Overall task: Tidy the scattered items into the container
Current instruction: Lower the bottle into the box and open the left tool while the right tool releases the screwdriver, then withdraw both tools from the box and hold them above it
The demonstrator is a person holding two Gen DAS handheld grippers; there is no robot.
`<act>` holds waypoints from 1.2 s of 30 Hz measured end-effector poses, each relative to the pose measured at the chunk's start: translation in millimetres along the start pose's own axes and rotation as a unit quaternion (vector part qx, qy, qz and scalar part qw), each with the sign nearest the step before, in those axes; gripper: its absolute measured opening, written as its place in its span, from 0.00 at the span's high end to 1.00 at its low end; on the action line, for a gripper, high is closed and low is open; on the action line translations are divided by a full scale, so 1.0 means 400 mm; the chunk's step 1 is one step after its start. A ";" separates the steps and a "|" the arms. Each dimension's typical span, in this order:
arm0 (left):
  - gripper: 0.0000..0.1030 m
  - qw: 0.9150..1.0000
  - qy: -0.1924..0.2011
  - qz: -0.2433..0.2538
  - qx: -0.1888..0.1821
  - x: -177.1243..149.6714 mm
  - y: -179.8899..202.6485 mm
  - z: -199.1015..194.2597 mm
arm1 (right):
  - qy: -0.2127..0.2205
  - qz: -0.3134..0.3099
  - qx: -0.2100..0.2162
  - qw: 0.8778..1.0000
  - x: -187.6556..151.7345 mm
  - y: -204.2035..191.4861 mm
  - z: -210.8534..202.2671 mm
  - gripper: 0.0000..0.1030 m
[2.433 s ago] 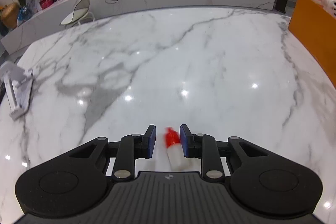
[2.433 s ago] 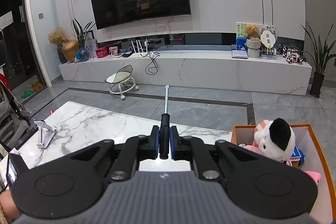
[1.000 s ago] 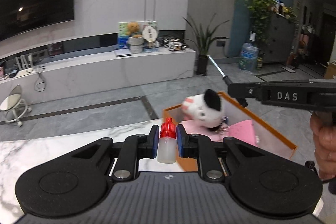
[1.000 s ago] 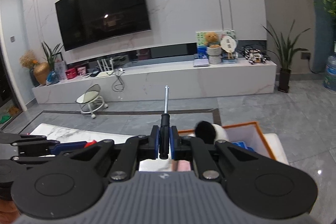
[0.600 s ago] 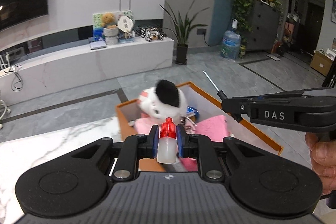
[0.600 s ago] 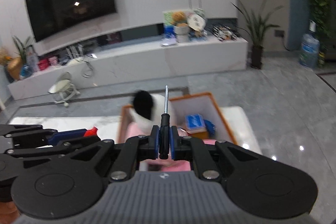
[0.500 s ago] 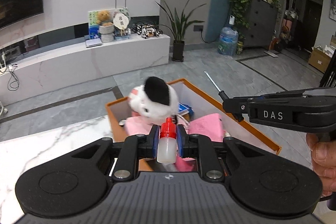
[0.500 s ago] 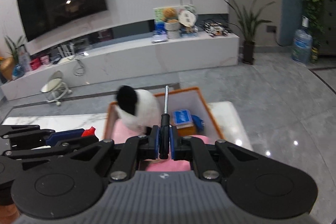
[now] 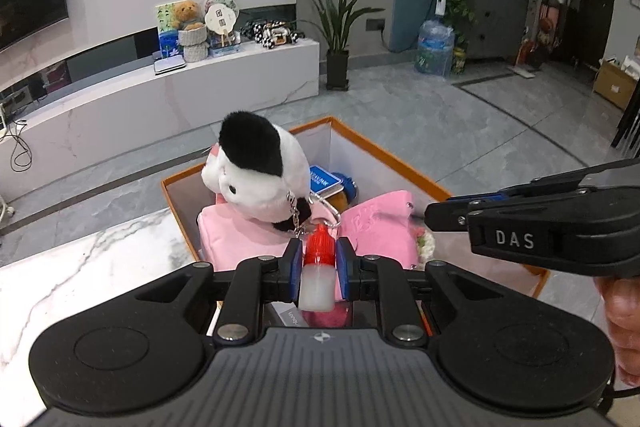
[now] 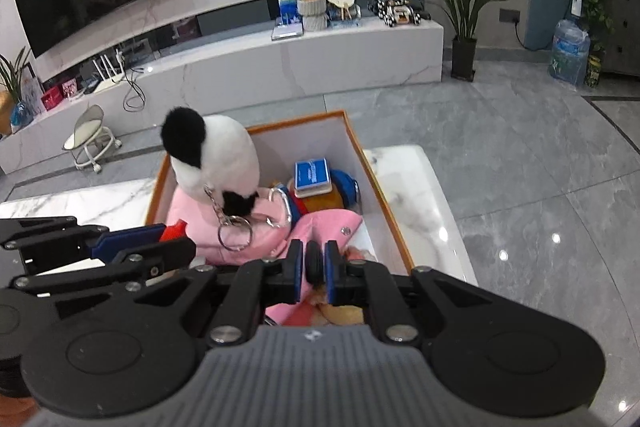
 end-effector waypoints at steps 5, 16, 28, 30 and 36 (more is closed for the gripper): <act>0.69 1.000 -0.008 0.000 0.006 -0.009 0.007 0.016 | -0.002 0.009 -0.005 1.000 -0.002 0.008 0.000 0.70; 0.54 1.000 -0.009 0.005 0.002 -0.017 0.021 0.003 | 0.004 0.010 -0.005 1.000 -0.003 -0.002 -0.020 0.69; 0.54 1.000 -0.011 0.008 -0.008 -0.013 0.039 -0.007 | 0.005 0.010 -0.007 1.000 -0.002 -0.007 -0.034 0.67; 0.54 1.000 -0.009 0.009 -0.008 -0.014 0.034 -0.018 | 0.006 0.008 -0.008 1.000 0.000 -0.015 -0.039 0.66; 0.54 1.000 -0.003 -0.002 -0.011 -0.021 0.003 -0.058 | 0.011 0.001 -0.017 1.000 0.006 -0.038 -0.061 0.63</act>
Point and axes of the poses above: each gripper's, at about its wrist camera, not at the fingertips, and z roughly the way its jaws point, y to its right, x to its top, the point moved 5 cm from there along z, roughly the way its jaws point, and after that the axes turned 6 degrees about -z, right-handed, at the moved point
